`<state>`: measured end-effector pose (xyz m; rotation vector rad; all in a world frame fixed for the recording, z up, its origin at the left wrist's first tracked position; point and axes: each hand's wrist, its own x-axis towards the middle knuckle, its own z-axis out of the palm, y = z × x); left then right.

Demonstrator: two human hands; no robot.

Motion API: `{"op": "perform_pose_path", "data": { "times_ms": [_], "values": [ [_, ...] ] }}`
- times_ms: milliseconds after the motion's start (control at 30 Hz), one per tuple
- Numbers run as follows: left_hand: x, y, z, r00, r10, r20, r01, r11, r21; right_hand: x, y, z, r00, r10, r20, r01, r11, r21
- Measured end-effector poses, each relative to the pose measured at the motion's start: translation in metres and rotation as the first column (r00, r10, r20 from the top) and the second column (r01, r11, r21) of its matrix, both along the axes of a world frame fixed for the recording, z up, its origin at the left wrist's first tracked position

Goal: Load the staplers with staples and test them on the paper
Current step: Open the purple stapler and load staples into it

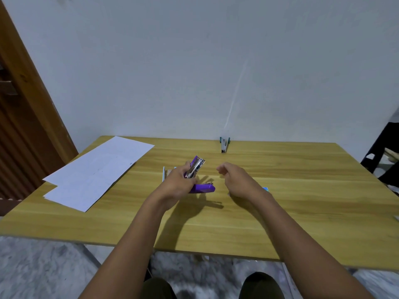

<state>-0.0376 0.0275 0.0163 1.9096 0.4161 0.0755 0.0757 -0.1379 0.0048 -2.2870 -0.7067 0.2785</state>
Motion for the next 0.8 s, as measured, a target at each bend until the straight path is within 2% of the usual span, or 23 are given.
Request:
{"op": "perform_pose_path", "data": {
  "times_ms": [133,200,300,333,433,567,800],
  "values": [
    [0.002,-0.003,-0.010,1.000,0.006,-0.001,-0.006,0.993,-0.120,0.003,-0.007,0.002,0.989,0.148,-0.001,-0.146,0.975,-0.167],
    [0.001,-0.007,-0.009,1.000,-0.005,0.012,0.007,0.984,-0.176,0.008,-0.014,0.008,0.986,0.168,0.004,-0.166,0.978,-0.130],
    [0.002,-0.012,-0.009,1.000,0.000,0.028,0.007,0.965,-0.263,0.019,-0.035,0.026,0.998,0.056,0.039,-0.057,0.998,0.033],
    [0.002,-0.013,-0.010,1.000,0.000,0.031,0.009,0.961,-0.278,0.022,-0.043,0.032,0.997,0.032,0.064,-0.035,0.999,0.041],
    [0.006,-0.015,-0.014,0.999,0.029,0.036,-0.016,0.949,-0.315,0.023,-0.062,0.044,0.992,0.091,0.089,-0.080,0.990,-0.117],
    [0.008,-0.024,-0.016,0.998,0.026,0.049,-0.006,0.927,-0.375,0.018,-0.067,0.038,0.985,0.160,0.067,-0.121,0.911,-0.394],
    [0.003,-0.035,-0.016,0.996,0.005,0.085,0.032,0.903,-0.428,0.012,-0.064,0.021,0.981,0.135,0.138,-0.061,0.894,-0.444]
  ]
}}
